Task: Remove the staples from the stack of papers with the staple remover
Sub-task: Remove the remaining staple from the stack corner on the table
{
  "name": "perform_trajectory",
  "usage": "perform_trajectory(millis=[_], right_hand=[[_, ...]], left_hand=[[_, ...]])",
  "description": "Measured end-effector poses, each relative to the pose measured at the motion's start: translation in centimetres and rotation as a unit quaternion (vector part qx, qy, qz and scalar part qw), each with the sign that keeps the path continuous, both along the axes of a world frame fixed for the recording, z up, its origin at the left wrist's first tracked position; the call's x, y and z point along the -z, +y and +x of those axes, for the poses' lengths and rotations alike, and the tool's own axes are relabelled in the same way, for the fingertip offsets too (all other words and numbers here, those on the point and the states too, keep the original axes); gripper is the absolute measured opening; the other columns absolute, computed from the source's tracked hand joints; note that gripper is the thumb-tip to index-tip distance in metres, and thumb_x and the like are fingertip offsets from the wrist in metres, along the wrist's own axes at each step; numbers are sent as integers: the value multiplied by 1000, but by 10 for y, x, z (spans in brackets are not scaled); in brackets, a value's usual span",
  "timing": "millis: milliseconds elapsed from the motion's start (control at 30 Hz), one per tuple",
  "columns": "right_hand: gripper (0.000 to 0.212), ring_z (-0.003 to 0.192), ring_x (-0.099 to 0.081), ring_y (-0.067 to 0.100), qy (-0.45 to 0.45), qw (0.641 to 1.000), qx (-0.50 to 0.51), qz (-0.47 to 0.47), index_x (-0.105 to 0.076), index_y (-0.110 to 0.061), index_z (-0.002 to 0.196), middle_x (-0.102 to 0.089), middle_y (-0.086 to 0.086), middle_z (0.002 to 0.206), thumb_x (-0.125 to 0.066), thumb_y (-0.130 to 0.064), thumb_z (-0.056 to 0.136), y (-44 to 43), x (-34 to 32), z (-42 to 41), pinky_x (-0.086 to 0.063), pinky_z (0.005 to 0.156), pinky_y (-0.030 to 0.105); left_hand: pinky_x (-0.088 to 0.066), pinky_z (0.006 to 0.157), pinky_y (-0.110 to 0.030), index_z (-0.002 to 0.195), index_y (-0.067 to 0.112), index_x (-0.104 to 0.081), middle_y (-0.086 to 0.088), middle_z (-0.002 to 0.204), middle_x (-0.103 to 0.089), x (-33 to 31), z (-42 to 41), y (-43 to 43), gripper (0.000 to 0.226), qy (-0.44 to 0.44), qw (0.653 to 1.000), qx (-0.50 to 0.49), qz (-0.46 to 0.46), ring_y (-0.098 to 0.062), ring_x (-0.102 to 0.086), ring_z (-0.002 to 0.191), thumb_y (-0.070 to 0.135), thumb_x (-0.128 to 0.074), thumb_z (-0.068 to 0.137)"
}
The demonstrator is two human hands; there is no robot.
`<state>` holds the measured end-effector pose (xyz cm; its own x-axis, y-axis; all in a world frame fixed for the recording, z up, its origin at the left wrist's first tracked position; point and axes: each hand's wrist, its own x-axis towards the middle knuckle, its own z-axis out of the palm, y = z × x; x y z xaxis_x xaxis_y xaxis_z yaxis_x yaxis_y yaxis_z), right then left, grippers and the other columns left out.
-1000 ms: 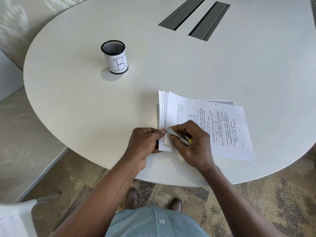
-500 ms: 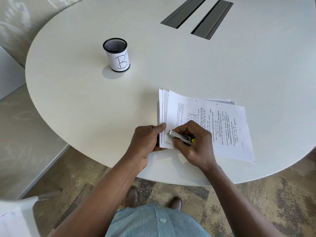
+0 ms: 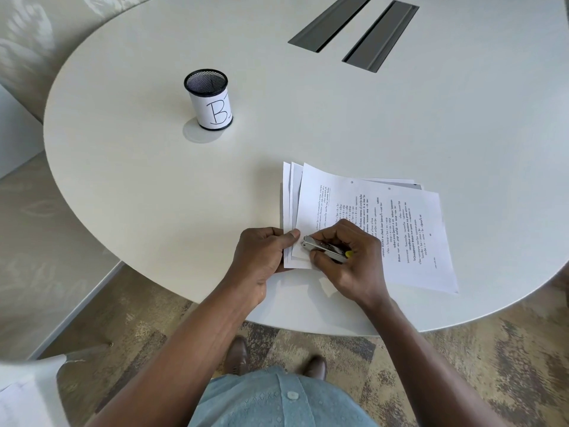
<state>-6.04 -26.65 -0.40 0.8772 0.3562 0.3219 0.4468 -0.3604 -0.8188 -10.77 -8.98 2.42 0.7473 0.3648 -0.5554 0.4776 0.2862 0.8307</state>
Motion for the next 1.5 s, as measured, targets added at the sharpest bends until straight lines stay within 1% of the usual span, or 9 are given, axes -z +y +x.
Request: perform_trajectory(millis=[267, 433, 600, 733, 833, 933, 1200, 1400, 1500], right_hand=[[24, 75, -68, 8, -18, 1000, 7, 3, -86, -14, 96, -74, -3, 83, -82, -3, 75, 0, -1, 0, -48, 67, 17], [24, 77, -68, 4, -41, 999, 9, -2, -86, -10, 101, -72, -1, 85, -84, -4, 78, 0, 3, -1, -47, 69, 13], [24, 75, -67, 8, -63, 998, 0, -8, -86, -11, 104, -69, 0, 85, -85, -3, 82, 0, 3, -2, -48, 63, 19], [23, 76, -69, 15, -72, 997, -5, -7, -85, -10, 107, -70, 2, 87, -86, -4, 85, 0, 5, -1, -52, 62, 31], [22, 80, -70, 18, -76, 997, -8, -19, -84, -10, 109, -70, 2, 90, -88, -7, 88, -2, 7, 0, -54, 65, 35], [21, 83, -70, 13, -75, 997, -8, -30, -83, -10, 110, -71, -1, 93, -89, -8, 90, -1, 10, 1, -54, 69, 27], [18, 87, -65, 12, -68, 996, -22, -59, -77, -8, 110, -67, 0, 99, -84, -11, 95, 0, 11, 3, -50, 74, 21], [18, 84, -65, 8, -37, 999, -14, -36, -79, -9, 106, -67, -2, 95, -87, -6, 90, 0, 11, 5, -48, 73, 18], [19, 84, -65, 3, -23, 999, -9, -29, -80, -10, 104, -68, -2, 94, -88, -5, 88, -1, 10, 6, -47, 74, 15]], left_hand=[[-64, 93, -63, 89, 4, -86, -23, 97, -85, 1, 0, -1, 15, -4, 1000, 7, 18, -31, -79, 82, 18, -87, 93], [-60, 95, -70, 85, 5, -86, -38, 110, -76, 3, 0, 0, 18, -5, 1000, 1, 21, -33, -72, 83, 22, -89, 90], [-65, 93, -65, 91, -1, -85, -28, 101, -83, 3, 0, 0, 20, 3, 1000, -10, 9, -50, -80, 101, 18, -88, 91], [-65, 94, -65, 93, -2, -85, -29, 104, -82, 2, 1, 1, 21, 8, 1000, -12, 5, -44, -82, 96, 18, -87, 92], [-66, 87, -56, 91, -2, -84, -32, 97, -81, 7, 1, 3, 23, 3, 1000, -10, 8, -32, -71, 83, 21, -87, 92], [-58, 82, -46, 86, 2, -84, -21, 89, -76, 10, 1, 5, 22, -2, 1000, -5, 9, -30, -66, 83, 23, -87, 92], [-64, 96, -60, 85, 9, -87, -22, 98, -84, 5, 3, 2, 15, -8, 1000, -9, 18, -31, -77, 83, 20, -85, 95], [-64, 94, -55, 83, 10, -87, -25, 98, -83, 9, 4, 1, 17, -8, 1000, -14, 21, -38, -77, 85, 23, -86, 94], [-65, 89, -57, 82, 4, -85, -30, 97, -82, 9, 5, -1, 19, -7, 1000, -24, 14, -33, -71, 81, 19, -87, 92]])
